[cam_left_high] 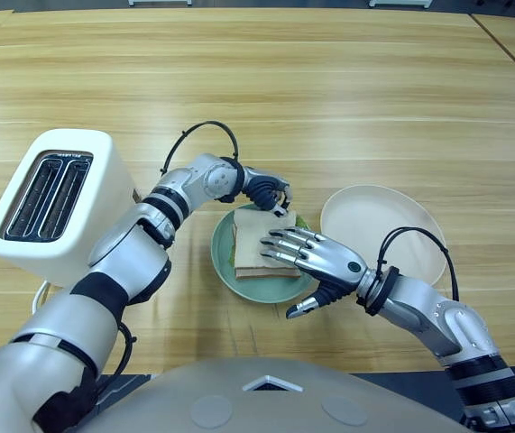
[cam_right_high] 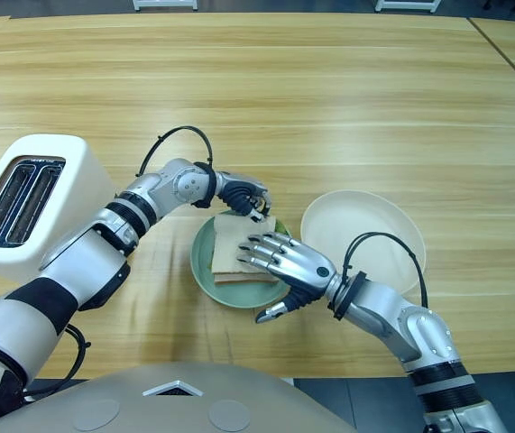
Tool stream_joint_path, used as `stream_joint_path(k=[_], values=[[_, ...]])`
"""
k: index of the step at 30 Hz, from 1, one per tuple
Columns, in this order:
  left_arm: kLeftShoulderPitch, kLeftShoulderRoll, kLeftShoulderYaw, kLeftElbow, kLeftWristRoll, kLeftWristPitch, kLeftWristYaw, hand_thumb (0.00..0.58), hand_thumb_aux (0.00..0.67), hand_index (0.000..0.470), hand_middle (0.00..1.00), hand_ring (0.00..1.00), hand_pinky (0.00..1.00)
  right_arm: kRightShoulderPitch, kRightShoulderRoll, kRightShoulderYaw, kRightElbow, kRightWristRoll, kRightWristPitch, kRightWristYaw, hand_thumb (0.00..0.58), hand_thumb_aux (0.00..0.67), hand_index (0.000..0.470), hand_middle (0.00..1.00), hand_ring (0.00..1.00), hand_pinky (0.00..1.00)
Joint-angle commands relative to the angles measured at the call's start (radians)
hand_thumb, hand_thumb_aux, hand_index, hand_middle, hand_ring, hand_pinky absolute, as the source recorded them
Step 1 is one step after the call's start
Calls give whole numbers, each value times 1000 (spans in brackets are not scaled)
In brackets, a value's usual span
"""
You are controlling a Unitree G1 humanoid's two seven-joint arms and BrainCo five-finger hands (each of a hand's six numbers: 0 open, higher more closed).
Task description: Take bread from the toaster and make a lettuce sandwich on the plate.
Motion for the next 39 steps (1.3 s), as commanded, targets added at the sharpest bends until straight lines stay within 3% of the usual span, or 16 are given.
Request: stream_joint_path(k=[1,5,8,10,12,13,14,15,16,17,21,25,31,39], values=[[-87,46,-16,-61,118,20,241,0,0,0,0,0,0,14,-15,-7,-17,29,4,5,0,0,0,0,0,0],[-95,131,54,-197,129,47,354,0,0,0,0,0,0,24,27,-97,-122,92,-27,-116,0,0,0,0,0,0],[-25,254,110,-445,159,102,357,0,0,0,0,0,0,59,49,-163,-201,165,-35,-151,0,0,0,0,0,0],[122,336,206,-735,75,184,246,0,0,0,0,0,0,101,51,-215,-272,280,-24,-136,0,0,0,0,0,0],[394,423,302,-1107,-175,316,56,0,0,0,0,0,0,172,14,-247,-311,439,10,-67,0,0,0,0,0,0],[551,483,315,-1266,-278,343,-2,0,0,0,0,0,0,208,-13,-248,-300,483,16,-30,100,60,42,0,0,0],[679,538,313,-1379,-350,349,-35,0,0,0,412,412,412,237,-30,-244,-284,503,20,-4,445,347,243,118,118,118],[807,601,303,-1470,-387,341,-55,49,29,20,1000,1000,1000,273,-49,-229,-269,513,20,28,580,670,470,969,969,969],[908,646,304,-1530,-402,332,-64,506,431,302,1000,1000,1000,308,-62,-215,-263,519,21,55,580,670,470,1000,1000,1000],[1024,704,309,-1574,-414,331,-84,580,670,470,1000,1000,1000,351,-79,-199,-262,515,24,87,580,670,470,1000,1000,1000],[1429,854,412,-1698,-462,365,-145,580,670,470,1000,1000,1000,468,-134,-197,-250,480,58,209,580,670,470,1000,1000,1000],[1573,884,478,-1742,-474,374,-170,580,670,470,1000,1000,1000,509,-149,-195,-250,463,86,277,580,670,470,1000,1000,1000],[1599,881,443,-1736,-336,438,-241,580,670,470,1000,1000,1000,462,-110,-127,-193,322,150,327,580,670,470,1000,1000,1000],[1353,642,253,-1524,15,532,-189,580,670,470,1000,1000,1000,241,18,28,-47,120,213,254,580,670,470,1000,1000,1000]])
